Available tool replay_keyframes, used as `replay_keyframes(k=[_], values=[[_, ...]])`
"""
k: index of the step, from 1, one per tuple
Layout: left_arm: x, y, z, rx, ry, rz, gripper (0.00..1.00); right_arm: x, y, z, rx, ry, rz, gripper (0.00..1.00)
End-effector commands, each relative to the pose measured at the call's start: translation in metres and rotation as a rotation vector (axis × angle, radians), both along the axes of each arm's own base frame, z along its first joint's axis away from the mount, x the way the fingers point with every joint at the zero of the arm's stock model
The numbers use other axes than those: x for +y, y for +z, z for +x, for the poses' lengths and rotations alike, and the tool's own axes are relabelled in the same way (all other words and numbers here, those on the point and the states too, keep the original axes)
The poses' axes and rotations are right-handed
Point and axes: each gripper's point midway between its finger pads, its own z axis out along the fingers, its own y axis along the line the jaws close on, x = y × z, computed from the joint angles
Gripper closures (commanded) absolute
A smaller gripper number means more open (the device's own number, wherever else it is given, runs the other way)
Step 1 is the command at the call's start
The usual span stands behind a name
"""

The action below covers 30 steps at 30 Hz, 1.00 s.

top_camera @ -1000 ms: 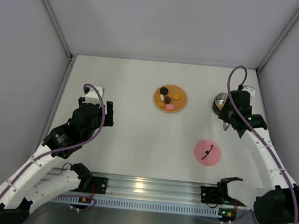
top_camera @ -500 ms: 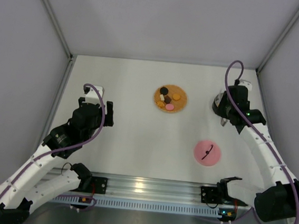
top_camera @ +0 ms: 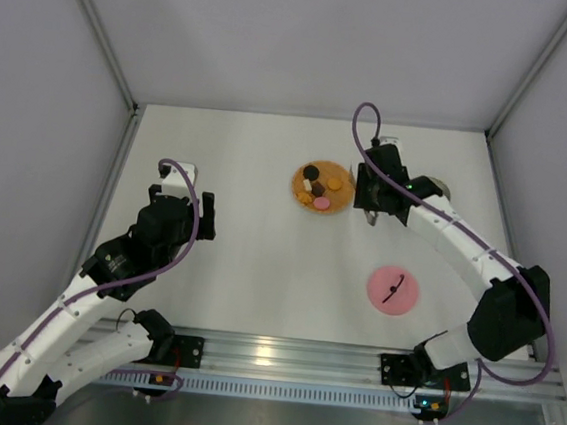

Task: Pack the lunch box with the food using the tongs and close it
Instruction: Pick up the fake food from the plate.

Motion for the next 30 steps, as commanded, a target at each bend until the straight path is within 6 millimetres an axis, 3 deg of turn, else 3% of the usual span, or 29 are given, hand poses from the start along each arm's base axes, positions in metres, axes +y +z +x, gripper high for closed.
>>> replay_keyframes(k=[1,14,18,30], values=[[-0.001,0.003,0.004,-0.022,0.004,-0.009,0.25,0.032,0.021,0.023,-0.083,0.038,0.079,0.56],[-0.002,0.002,0.004,-0.018,0.002,-0.005,0.25,0.076,0.002,0.032,-0.043,0.113,0.066,0.55],[-0.001,0.002,0.004,-0.018,0.004,-0.006,0.25,0.076,-0.011,0.036,-0.019,0.097,0.025,0.55],[-0.001,0.003,0.004,-0.023,0.002,-0.010,0.25,0.075,-0.023,0.037,0.001,0.092,-0.016,0.55]])
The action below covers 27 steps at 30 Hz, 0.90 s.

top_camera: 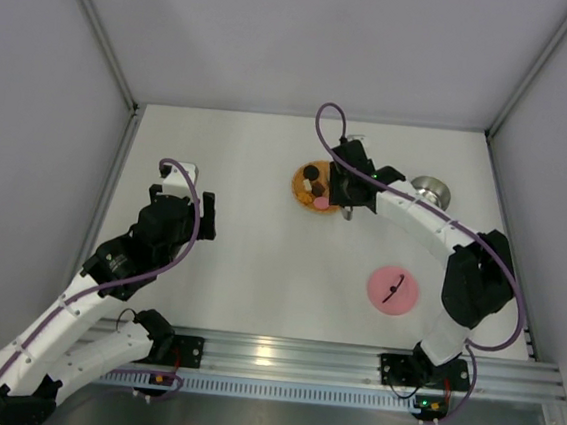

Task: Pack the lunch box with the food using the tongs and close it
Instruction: Pick up the fake food from the plate.

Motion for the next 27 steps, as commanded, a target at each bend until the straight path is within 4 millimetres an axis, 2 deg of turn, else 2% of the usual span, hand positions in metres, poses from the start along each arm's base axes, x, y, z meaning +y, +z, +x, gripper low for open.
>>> replay_keyframes(k=[1,10,20,27], values=[[-0.001,0.004,0.003,-0.025,0.003,-0.011,0.25,0.017,0.016,0.011,-0.060,0.009,0.020,0.55],[-0.001,0.004,0.003,-0.025,0.003,-0.011,0.25,0.018,0.005,0.006,-0.030,0.027,-0.019,0.55],[-0.001,0.004,0.003,-0.027,0.003,-0.013,0.25,0.005,0.012,0.001,-0.046,-0.004,-0.069,0.57],[-0.001,0.004,0.003,-0.026,0.001,-0.012,0.25,0.009,0.009,-0.001,-0.024,0.027,-0.069,0.59]])
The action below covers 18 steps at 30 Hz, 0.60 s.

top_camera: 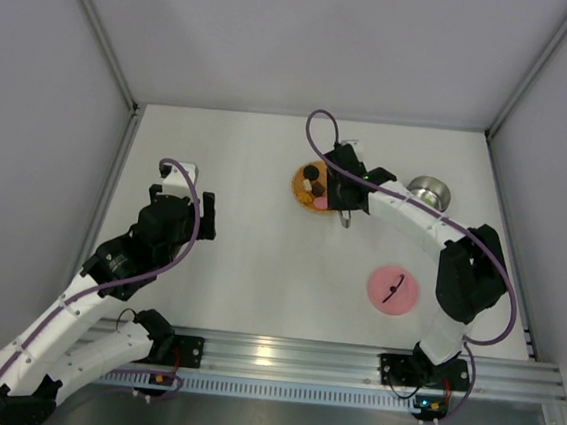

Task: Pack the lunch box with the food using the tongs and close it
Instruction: Pick up the fake food from the plate.

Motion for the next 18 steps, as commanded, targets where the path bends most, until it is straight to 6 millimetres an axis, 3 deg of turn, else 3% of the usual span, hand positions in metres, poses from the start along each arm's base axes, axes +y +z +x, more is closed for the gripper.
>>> replay_keyframes(k=[1,18], values=[[-0.0006,0.0041,0.0027,-0.026,0.003,-0.012,0.25,0.0098,0.0246,0.0031,-0.045,0.028,0.011,0.59],[-0.0013,0.0048,0.0026,-0.027,0.000,-0.014,0.25,0.0075,0.0245,-0.0046,-0.034,0.043,-0.011,0.59]])
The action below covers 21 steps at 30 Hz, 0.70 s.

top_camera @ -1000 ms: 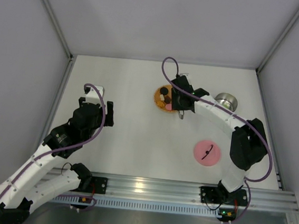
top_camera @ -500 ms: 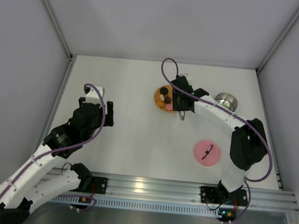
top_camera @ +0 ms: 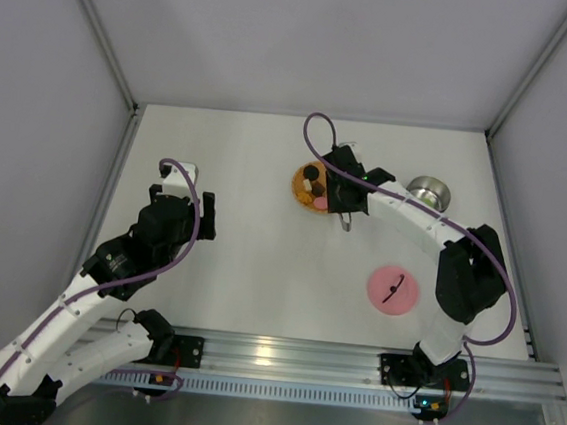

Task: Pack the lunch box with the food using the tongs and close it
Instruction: Pick up the fake food from the plate.

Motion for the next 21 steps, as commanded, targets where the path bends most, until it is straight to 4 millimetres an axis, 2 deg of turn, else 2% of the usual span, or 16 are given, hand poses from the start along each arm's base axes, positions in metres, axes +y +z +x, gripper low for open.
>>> replay_keyframes(k=[1,7,11,13,21], values=[[-0.001,0.004,0.003,-0.025,0.001,-0.012,0.25,0.010,0.027,0.002,-0.057,0.023,0.016,0.59],[-0.001,0.004,0.002,-0.025,0.001,-0.011,0.25,0.011,0.024,0.003,-0.049,0.025,0.012,0.60],[-0.001,0.004,0.003,-0.026,0.001,-0.012,0.25,0.010,0.027,0.003,-0.053,0.023,0.015,0.70],[-0.001,0.004,0.002,-0.027,0.001,-0.013,0.25,0.010,0.029,0.003,-0.059,0.023,0.018,0.74],[-0.001,0.005,0.003,-0.028,0.001,-0.014,0.25,0.004,0.053,0.003,-0.108,0.007,0.028,0.74]])
